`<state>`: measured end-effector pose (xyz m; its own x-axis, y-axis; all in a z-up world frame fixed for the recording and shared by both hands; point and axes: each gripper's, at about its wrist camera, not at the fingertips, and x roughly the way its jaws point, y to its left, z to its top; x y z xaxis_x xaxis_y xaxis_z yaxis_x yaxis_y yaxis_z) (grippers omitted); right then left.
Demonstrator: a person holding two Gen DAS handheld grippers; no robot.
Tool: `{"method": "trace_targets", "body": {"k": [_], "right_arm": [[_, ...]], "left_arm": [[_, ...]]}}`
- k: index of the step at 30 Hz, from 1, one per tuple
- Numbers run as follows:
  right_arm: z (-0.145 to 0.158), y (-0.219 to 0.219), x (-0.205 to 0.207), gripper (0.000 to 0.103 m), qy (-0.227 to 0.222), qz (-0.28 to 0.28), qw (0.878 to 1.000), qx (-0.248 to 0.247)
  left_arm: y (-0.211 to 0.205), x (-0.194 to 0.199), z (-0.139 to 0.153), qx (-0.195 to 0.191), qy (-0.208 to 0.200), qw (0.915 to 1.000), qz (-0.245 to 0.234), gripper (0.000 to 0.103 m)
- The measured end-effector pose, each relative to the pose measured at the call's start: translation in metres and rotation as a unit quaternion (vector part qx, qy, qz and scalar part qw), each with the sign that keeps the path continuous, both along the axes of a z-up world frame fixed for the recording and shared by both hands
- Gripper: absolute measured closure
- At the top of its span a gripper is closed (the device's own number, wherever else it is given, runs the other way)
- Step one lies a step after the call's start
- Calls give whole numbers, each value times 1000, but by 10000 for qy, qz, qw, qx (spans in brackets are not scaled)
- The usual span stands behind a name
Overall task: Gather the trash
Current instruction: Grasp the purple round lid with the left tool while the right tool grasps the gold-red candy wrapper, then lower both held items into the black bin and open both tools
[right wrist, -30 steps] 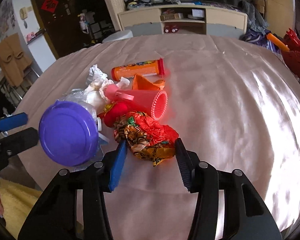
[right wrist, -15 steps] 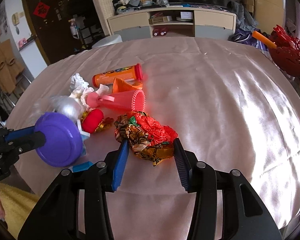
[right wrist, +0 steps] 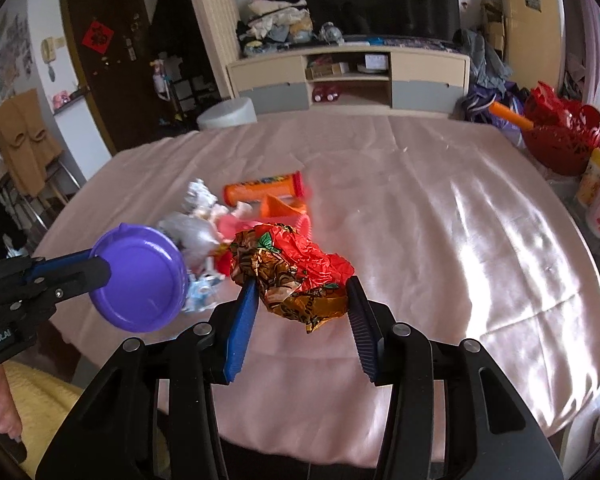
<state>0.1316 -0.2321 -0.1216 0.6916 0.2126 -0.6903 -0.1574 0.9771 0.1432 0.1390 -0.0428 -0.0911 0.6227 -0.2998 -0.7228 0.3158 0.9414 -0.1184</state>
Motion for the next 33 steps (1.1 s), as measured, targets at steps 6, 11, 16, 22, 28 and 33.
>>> {"method": "trace_targets", "body": {"k": [6, 11, 16, 22, 28, 33], "right_arm": [[17, 6, -33, 57, -113, 105, 9999, 0], [12, 15, -67, 57, 94, 256, 9995, -157], [-9, 24, -97, 57, 459, 434, 9976, -299], [-46, 31, -119, 57, 980, 543, 9931, -339], [-98, 31, -123, 57, 1595, 446, 9859, -243], [-123, 31, -123, 57, 1947, 421, 9799, -99]], "left_arm": [[3, -35, 20, -10, -241, 9997, -1, 87], [10, -67, 17, -19, -169, 9999, -1, 87], [16, -94, -9, 58, 110, 9999, 56, 87], [27, -119, -62, 57, 748, 9972, 43, 87], [24, -127, -127, 64, 1440, 9895, -1, 87], [16, -133, -163, 128, 1829, 9829, -143, 87]]}}
